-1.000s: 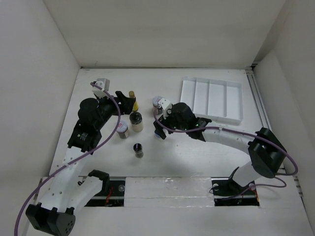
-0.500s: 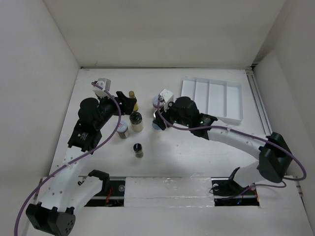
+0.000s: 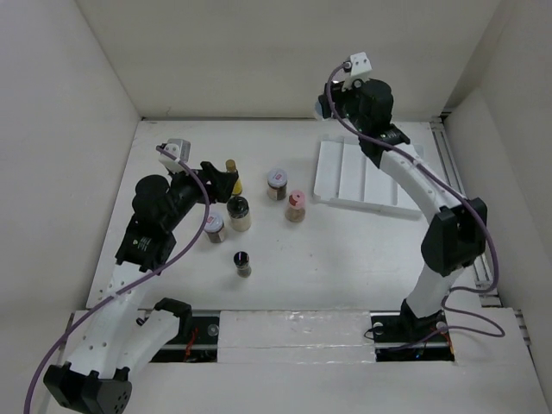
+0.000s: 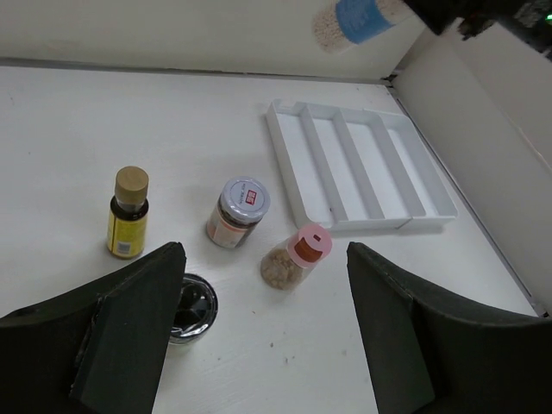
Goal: Organize the condiment bottles
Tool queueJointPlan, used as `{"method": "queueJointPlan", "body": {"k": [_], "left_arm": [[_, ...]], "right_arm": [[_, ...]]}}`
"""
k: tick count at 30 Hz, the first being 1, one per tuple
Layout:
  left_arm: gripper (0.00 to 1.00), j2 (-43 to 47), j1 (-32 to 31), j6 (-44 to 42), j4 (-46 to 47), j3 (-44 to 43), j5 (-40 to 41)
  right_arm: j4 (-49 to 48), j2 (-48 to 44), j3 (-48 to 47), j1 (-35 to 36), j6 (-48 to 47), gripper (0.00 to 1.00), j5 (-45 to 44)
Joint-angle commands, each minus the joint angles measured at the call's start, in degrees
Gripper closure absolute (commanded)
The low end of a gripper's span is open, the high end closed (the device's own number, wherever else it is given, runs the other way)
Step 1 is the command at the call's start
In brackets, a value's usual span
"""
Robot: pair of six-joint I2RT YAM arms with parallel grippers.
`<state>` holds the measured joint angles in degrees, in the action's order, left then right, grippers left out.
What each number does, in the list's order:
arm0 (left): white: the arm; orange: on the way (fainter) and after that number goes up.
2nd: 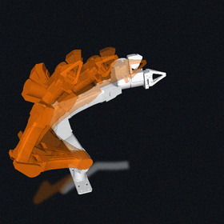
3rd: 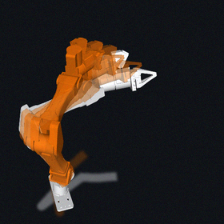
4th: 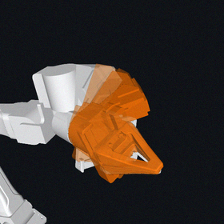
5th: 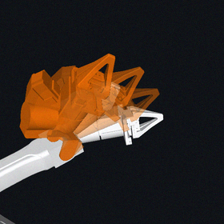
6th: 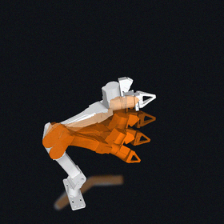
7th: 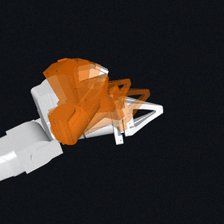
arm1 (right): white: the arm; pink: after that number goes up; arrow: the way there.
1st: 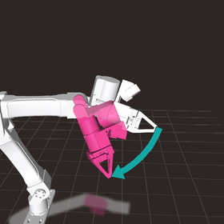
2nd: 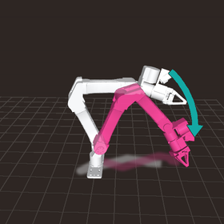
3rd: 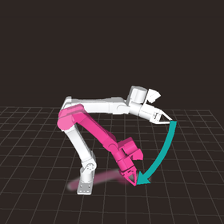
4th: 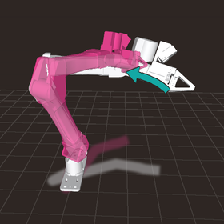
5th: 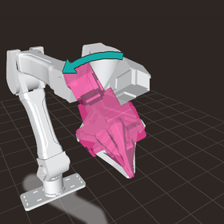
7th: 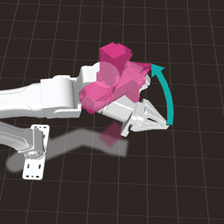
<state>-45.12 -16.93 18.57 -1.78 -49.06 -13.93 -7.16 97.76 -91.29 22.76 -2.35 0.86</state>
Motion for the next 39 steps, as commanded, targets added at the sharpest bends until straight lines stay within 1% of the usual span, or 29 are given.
{"method": "queueJointPlan", "body": {"k": [1,2,5,9,15,20,26,27,28,29,30,32,33,37,39], "left_arm": [[0.29,0.48,-0.21,0.50,2.57,0.19,-0.74],[0.29,0.48,-0.21,0.50,2.57,0.19,-0.74],[0.29,0.48,-0.21,0.50,2.57,0.19,-0.22],[0.29,-0.05,-0.21,0.50,2.57,0.19,-0.22],[0.29,-0.67,-0.21,0.50,2.57,0.19,-0.74],[0.29,-0.67,-0.21,0.50,3.18,0.19,-0.74],[0.29,-1.28,-0.21,-0.02,2.66,0.19,-0.74],[0.29,-1.28,-0.21,-0.02,2.66,0.19,-0.74],[0.29,-1.80,-0.21,-0.02,2.66,0.19,-0.74],[0.29,-1.81,-0.21,-0.02,2.66,0.19,-0.74],[0.29,-1.81,-0.21,-0.02,2.66,0.19,-0.74],[0.29,-1.81,-0.21,-0.02,2.66,0.19,-0.74],[0.29,-1.81,-0.21,-0.02,2.66,0.19,-0.74],[0.29,-1.81,-0.21,-0.02,2.66,0.19,-0.74],[0.29,-1.81,-0.21,-0.02,2.66,0.19,-0.74]], "right_arm": [[2.13,5.24,-6.17,-2.80,-0.11,0.54,1.51],[3.89,8.21,-9.75,-3.33,-0.11,0.54,1.51],[7.50,12.01,-11.63,-5.09,-0.64,0.54,0.98],[7.51,12.64,-10.94,-6.50,-0.64,0.54,2.29],[7.51,16.50,-10.93,-7.55,-0.64,0.54,2.30],[7.51,21.50,-13.65,-9.14,-0.11,0.55,3.36],[7.51,24.67,-16.03,-9.67,-0.11,0.55,4.50],[7.51,25.29,-16.55,-9.67,-0.11,0.54,4.50],[7.51,25.29,-16.56,-9.67,-0.11,0.51,3.80],[8.12,25.99,-16.56,-9.67,0.41,0.44,3.79],[8.12,25.99,-17.08,-9.67,0.42,0.28,3.79],[9.09,25.99,-17.08,-9.14,0.42,0.15,2.32],[9.09,25.21,-16.04,-9.14,0.42,0.06,1.43],[9.09,20.47,-13.49,-8.53,0.42,0.00,-0.42],[9.09,15.99,-11.64,-8.00,-0.11,0.00,-2.17]]}}
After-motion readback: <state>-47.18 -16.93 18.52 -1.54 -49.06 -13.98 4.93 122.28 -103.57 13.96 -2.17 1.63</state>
